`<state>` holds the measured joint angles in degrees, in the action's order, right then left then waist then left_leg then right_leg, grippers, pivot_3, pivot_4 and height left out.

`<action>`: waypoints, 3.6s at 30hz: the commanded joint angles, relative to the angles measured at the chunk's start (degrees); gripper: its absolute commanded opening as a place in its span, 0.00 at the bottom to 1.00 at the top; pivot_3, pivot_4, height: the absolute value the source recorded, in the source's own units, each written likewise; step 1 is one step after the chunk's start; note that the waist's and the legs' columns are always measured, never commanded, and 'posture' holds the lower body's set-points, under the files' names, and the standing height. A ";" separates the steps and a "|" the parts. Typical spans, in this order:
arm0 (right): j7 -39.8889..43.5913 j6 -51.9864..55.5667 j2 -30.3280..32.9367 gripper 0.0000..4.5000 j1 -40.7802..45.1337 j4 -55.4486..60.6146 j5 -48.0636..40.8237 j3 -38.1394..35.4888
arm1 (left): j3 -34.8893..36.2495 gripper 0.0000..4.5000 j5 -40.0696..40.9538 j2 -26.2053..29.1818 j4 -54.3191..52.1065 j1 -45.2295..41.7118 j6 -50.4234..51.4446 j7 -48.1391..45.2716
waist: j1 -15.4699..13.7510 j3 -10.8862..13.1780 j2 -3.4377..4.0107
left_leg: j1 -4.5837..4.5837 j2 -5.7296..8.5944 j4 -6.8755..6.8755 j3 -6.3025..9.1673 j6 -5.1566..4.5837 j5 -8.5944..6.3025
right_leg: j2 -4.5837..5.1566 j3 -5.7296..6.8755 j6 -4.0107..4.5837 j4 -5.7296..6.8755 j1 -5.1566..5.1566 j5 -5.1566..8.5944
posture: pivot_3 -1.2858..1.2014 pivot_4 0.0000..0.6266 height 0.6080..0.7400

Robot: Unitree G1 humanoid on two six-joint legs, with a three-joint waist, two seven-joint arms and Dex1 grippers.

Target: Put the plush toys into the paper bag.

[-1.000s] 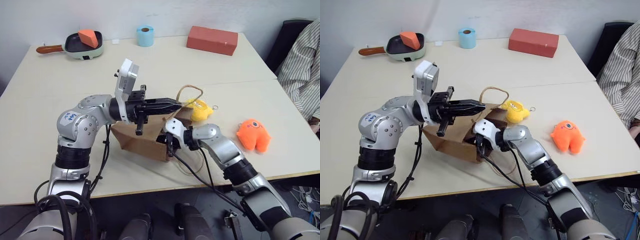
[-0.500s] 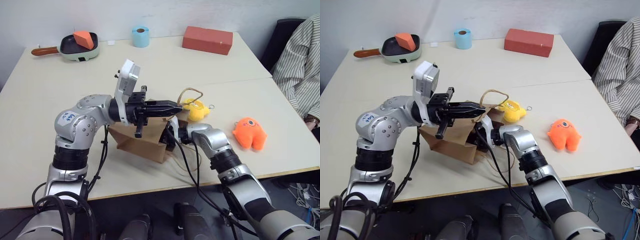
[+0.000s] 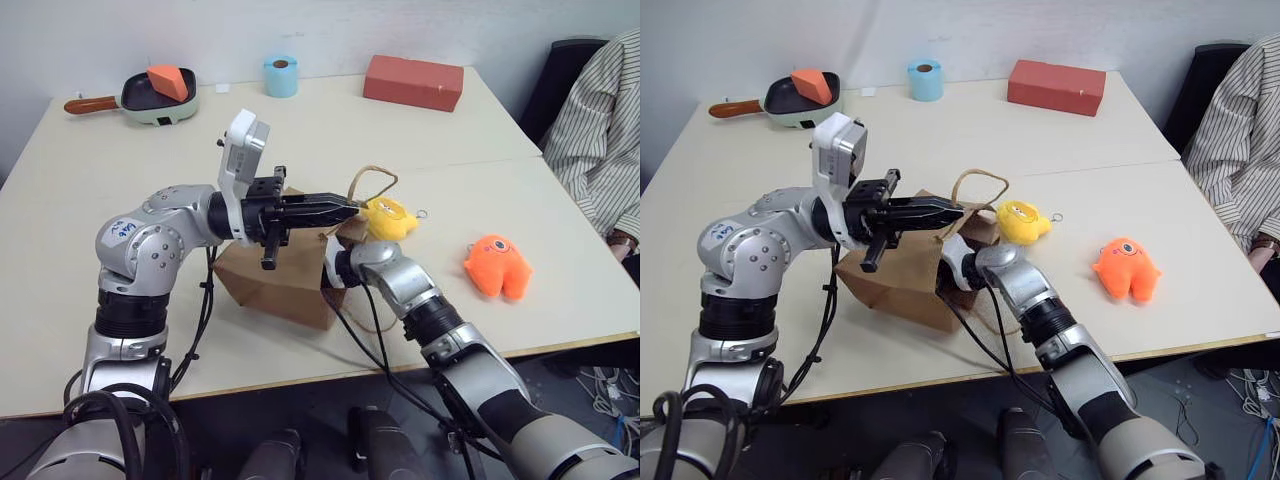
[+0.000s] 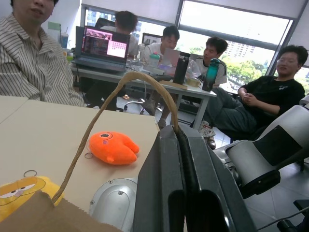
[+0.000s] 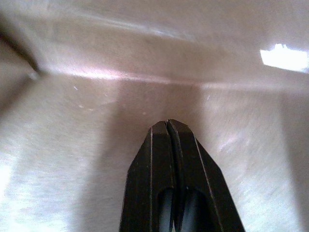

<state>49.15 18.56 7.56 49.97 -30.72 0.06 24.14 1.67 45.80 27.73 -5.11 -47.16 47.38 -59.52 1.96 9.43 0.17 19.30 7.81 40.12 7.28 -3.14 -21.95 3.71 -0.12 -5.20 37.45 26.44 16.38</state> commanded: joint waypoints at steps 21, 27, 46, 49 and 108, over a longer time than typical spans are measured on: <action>-0.69 5.58 8.33 0.01 -12.94 14.83 1.10 -2.97 | 1.50 0.00 -1.42 1.80 3.73 -4.51 -2.01 -0.58 | -1.25 -0.33 0.46 | -0.03 0.17 0.01 0.28 -0.01 0.00 | 0.14 -0.01 0.00 -0.03 -0.09 0.00 | 0.52 0.24 1.00; 0.46 18.76 14.29 0.01 -21.98 42.33 -9.93 -13.23 | -0.18 0.00 -2.13 1.79 2.59 -2.41 -2.51 -1.24 | -1.90 -0.31 0.46 | 0.19 0.17 -0.06 0.31 -0.01 0.00 | 0.11 -0.01 0.00 -0.09 0.05 0.00 | 0.52 0.24 1.00; -4.83 39.32 36.82 0.01 -53.15 62.53 -29.41 -65.04 | -2.57 0.00 -2.58 3.43 0.62 -0.29 -2.12 -4.74 | -3.79 -0.23 0.38 | 0.40 0.14 -0.09 0.14 -0.05 0.02 | 0.06 -0.21 -0.01 -0.58 0.09 0.00 | 0.52 0.24 1.00; -9.26 35.83 37.29 0.13 -53.89 59.16 -26.14 -64.64 | -2.65 0.00 -2.97 3.69 0.79 -0.38 -2.24 -5.05 | -3.84 -0.20 0.34 | 0.35 0.15 -0.07 0.04 -0.07 0.03 | 0.07 -0.28 -0.04 -0.59 0.07 -0.02 | 0.52 0.24 1.00; -3.67 25.12 29.02 0.02 -19.14 51.88 -22.09 -10.77 | -2.89 0.00 -5.18 2.73 1.78 -1.92 -3.00 -5.76 | -2.15 -0.16 0.31 | 0.31 0.07 -0.11 0.17 -0.02 0.00 | -0.12 -0.25 -0.01 -0.56 0.17 -0.01 | 0.52 0.24 1.00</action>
<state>43.69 43.83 37.49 28.92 19.50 -21.49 11.66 -1.89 40.18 30.09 -1.62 -48.20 45.20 -64.75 -0.19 9.27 0.49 19.62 7.88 40.01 7.45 -3.15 -21.95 3.59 -0.37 -5.21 36.89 26.62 16.37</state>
